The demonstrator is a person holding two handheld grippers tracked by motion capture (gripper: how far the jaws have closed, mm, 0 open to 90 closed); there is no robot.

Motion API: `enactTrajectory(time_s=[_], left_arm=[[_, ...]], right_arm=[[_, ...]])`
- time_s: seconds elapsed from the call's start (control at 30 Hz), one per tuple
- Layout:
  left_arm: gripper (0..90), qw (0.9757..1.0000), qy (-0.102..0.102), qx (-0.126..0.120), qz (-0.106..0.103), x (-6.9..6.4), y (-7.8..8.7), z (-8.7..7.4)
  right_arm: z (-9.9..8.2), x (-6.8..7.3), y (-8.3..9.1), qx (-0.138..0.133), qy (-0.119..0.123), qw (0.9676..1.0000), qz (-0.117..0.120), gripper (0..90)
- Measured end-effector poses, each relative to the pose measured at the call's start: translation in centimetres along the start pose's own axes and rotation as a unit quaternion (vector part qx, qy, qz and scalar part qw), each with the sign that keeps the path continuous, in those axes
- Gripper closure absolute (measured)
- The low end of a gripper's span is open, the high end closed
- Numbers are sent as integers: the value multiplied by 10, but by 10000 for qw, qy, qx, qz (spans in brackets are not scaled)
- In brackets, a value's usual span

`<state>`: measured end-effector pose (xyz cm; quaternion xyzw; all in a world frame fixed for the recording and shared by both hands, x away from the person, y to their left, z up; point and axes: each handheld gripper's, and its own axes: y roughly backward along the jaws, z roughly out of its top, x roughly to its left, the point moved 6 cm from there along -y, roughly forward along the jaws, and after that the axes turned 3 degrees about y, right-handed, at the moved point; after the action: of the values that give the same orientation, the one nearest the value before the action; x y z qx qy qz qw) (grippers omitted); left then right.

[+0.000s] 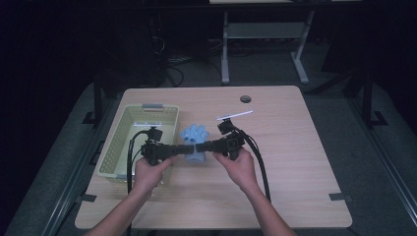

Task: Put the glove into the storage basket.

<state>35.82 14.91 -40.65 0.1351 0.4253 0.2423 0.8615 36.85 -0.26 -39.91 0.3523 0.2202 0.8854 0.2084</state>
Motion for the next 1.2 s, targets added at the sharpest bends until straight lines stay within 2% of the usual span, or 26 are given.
enactTrajectory(time_s=[0.17, 0.33, 0.57, 0.63, 0.93, 1.2], left_arm=[[737, 10000, -44, -52, 14, 5, 11, 1], [742, 9999, -12, -112, 49, 11, 26, 4], [752, 9998, 12, -180, 73, 17, 39, 5], [755, 9997, 9, -204, 102, 21, 45, 6], [761, 9997, 27, -237, 98, 29, 66, 8], [762, 9996, 34, -238, 176, 35, 84, 11]], right_arm=[[4, 5, -7, 26, 0, 10000, 53, 772], [11, 11, -17, -14, -7, 9998, 187, 773], [19, 18, -28, -27, 57, 9997, 251, 773], [22, 22, -34, -51, -31, 9995, 310, 773], [31, 34, -49, -22, 175, 9992, 348, 773], [40, 46, -64, 13, 226, 9989, 402, 773]])
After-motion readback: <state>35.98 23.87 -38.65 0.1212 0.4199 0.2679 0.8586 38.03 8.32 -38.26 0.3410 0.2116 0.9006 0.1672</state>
